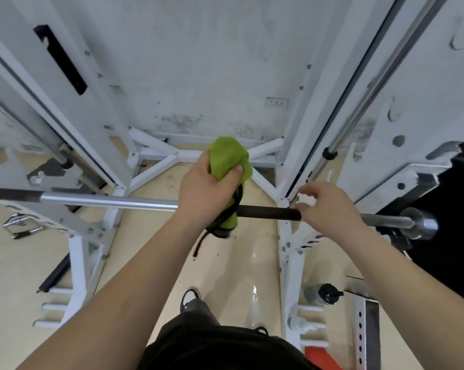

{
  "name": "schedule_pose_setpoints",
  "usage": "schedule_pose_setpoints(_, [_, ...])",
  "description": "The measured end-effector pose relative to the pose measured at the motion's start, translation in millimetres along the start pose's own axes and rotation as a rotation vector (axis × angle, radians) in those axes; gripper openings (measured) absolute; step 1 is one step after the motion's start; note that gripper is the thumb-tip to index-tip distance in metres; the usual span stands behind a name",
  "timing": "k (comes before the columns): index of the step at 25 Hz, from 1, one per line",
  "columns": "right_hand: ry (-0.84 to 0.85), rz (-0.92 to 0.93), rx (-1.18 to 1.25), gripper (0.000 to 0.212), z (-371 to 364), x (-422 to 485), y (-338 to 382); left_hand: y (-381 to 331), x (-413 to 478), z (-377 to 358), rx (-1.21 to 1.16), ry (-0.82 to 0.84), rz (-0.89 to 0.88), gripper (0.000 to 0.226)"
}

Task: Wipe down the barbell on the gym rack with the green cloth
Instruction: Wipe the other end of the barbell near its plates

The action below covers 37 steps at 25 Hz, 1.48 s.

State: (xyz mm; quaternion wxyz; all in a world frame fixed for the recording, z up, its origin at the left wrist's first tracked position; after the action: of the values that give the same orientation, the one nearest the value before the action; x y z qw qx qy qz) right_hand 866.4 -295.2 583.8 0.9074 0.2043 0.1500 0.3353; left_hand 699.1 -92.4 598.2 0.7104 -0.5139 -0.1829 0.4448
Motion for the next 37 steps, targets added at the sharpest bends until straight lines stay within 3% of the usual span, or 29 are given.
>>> schedule_pose_setpoints(3, [0.159, 0.002, -0.369, 0.042, -2, -6, -26, 21, -3, -66, 0.768, 0.242, -0.222, 0.039])
schedule_pose_setpoints(5, [0.149, -0.029, -0.408, 0.035, 1, -7, -47, 39, -5, -83, 0.976, 0.192, -0.310, 0.042])
schedule_pose_setpoints(10, [0.013, 0.077, -0.505, 0.017, -4, -10, -64, 35, -17, -99, 0.936, 0.029, -0.342, 0.030])
schedule_pose_setpoints(12, [0.003, 0.095, -0.515, 0.014, -4, -11, -64, 23, -28, -129, 0.898, 0.069, -0.365, 0.032])
schedule_pose_setpoints(15, [0.012, 0.067, -0.541, 0.014, -2, -9, -64, 14, -54, -176, 0.817, 0.212, -0.534, 0.051])
schedule_pose_setpoints(17, [0.021, 0.057, -0.537, 0.016, -2, -8, -64, 18, -49, -164, 0.802, 0.212, -0.581, 0.059])
schedule_pose_setpoints(19, [0.031, 0.069, -0.523, 0.021, -2, -9, -63, 38, -36, -121, 0.788, 0.161, -0.543, 0.055])
schedule_pose_setpoints(21, [0.044, 0.077, -0.511, 0.024, -2, -9, -65, 57, -24, -76, 0.750, 0.025, -0.414, 0.034])
schedule_pose_setpoints(24, [0.068, 0.082, -0.522, 0.025, -4, -7, -67, 45, -28, -89, 0.706, -0.109, -0.235, 0.015])
schedule_pose_setpoints(27, [0.062, 0.064, -0.498, 0.026, -4, -4, -67, 20, -49, -151, 0.693, 0.020, -0.367, 0.024])
schedule_pose_setpoints(29, [0.065, 0.040, -0.477, 0.027, -1, -4, -68, 17, -49, -149, 0.717, 0.122, -0.514, 0.038])
schedule_pose_setpoints(32, [0.055, 0.053, -0.507, 0.023, -1, -5, -67, 36, -26, -96, 0.800, 0.128, -0.342, 0.045])
schedule_pose_setpoints(35, [0.019, 0.094, -0.526, 0.020, -4, -7, -68, 51, -18, -55, 0.750, -0.085, -0.065, 0.021])
schedule_pose_setpoints(37, [0.009, 0.102, -0.520, 0.019, -3, -6, -68, 35, -27, -84, 0.750, -0.131, -0.075, 0.024])
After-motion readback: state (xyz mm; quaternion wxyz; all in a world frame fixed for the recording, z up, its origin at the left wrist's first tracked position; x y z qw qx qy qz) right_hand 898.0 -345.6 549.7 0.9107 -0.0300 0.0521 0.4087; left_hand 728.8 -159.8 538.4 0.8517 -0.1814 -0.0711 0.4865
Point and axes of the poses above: each hand's wrist, its own x-axis towards the middle knuckle, its own z-axis out of the back of the hand, y = z × x, the point moved 6 cm from there along x, towards the middle knuckle, and after that the axes turned 8 degrees about z, right-handed, at the moved point
